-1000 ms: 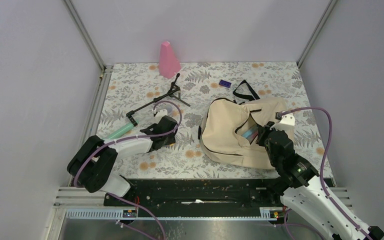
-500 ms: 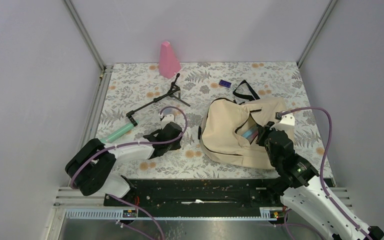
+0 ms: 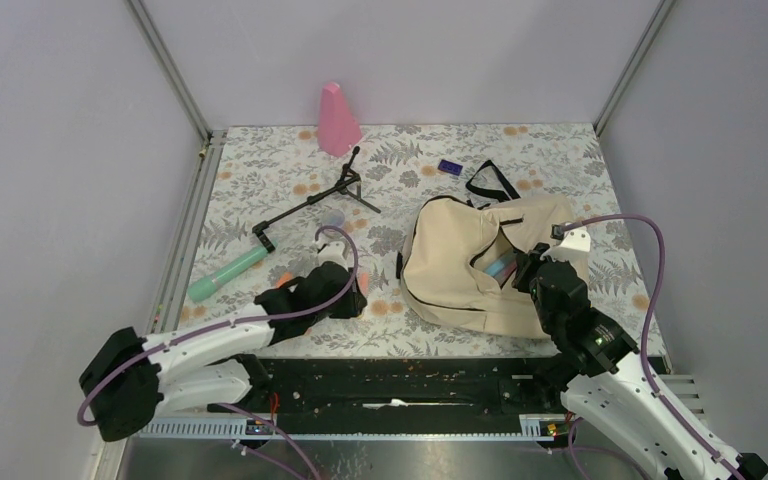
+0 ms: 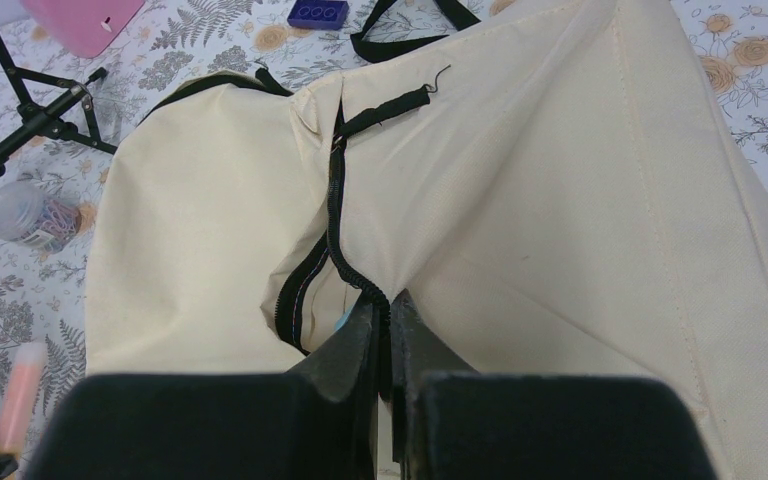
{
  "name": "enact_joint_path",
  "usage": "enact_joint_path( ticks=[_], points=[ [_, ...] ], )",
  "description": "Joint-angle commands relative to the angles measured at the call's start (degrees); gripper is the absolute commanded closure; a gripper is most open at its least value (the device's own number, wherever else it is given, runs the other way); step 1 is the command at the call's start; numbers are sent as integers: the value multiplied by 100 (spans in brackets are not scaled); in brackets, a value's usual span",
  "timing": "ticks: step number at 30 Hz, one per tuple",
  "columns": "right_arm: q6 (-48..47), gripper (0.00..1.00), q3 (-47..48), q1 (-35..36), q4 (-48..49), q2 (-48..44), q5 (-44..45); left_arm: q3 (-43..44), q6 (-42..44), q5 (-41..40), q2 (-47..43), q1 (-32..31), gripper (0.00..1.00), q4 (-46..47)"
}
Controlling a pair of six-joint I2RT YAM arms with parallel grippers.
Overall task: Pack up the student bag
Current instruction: Pick up the stationery from the center of the board, then place the stationery in the student bag.
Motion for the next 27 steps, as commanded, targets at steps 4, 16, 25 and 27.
enact_joint_path(
  ticks=[4,16,25,27],
  points=[
    [59,100,347,-3,354,-13,5,709,317,304,-490,-501,99,74],
    [-4,100,467,-3,353,-32,-538,2526,474,1909,1478,-1171,97,1564],
    [-93,100,575,-1,260,-98,-660,3686,67,3074,3060,-1322,96,2254],
    [-106,100,592,-1,259,-85,-707,4061,173,3158,3369,-1307,96,1972]
  ],
)
